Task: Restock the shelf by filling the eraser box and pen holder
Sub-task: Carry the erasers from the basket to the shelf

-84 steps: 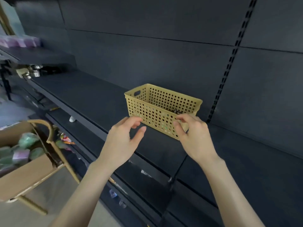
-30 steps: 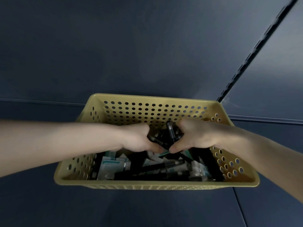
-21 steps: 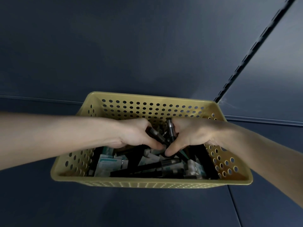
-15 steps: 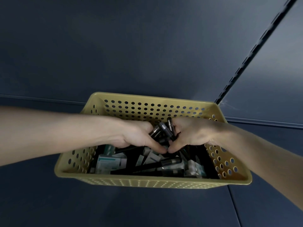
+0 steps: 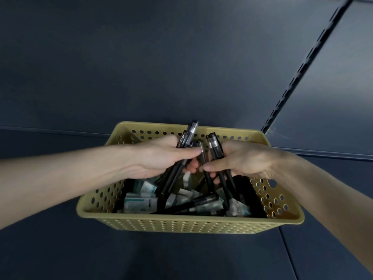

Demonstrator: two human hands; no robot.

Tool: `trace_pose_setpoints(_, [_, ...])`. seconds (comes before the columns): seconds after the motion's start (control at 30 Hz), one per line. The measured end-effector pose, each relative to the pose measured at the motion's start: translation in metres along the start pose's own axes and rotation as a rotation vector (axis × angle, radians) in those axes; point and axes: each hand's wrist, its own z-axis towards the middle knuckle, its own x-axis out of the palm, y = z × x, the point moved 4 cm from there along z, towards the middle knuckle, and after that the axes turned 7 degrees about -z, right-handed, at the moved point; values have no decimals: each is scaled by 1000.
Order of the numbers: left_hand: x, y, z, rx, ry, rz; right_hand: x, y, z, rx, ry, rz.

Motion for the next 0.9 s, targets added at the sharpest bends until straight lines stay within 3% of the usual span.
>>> trace_pose_setpoints(0.1, [0,-6,-5,98,-35,3,-1,1,0,-38,-40,-5])
trace_pose_setpoints(0.2, [-6,-20,-14,242,-121,-59,-7,7,-3,-114,-152,148])
trace_pose_setpoints(0.37, [-17,-42,-22,435,-183,-413,-1,29,-10,-290,-184,290])
trace_pose_setpoints(0.67, [-1,-55,-25,445,-153,-758,11,45,-7,-295,-142,221])
trace_pose_setpoints(0.8, [10,-61,-30,528,-45,-569,12,44,-9,-286,-147,201])
trace_pose_setpoints(0.9, [4,-65,-31,596,-79,-427,13,42,-11,-269,-133,187])
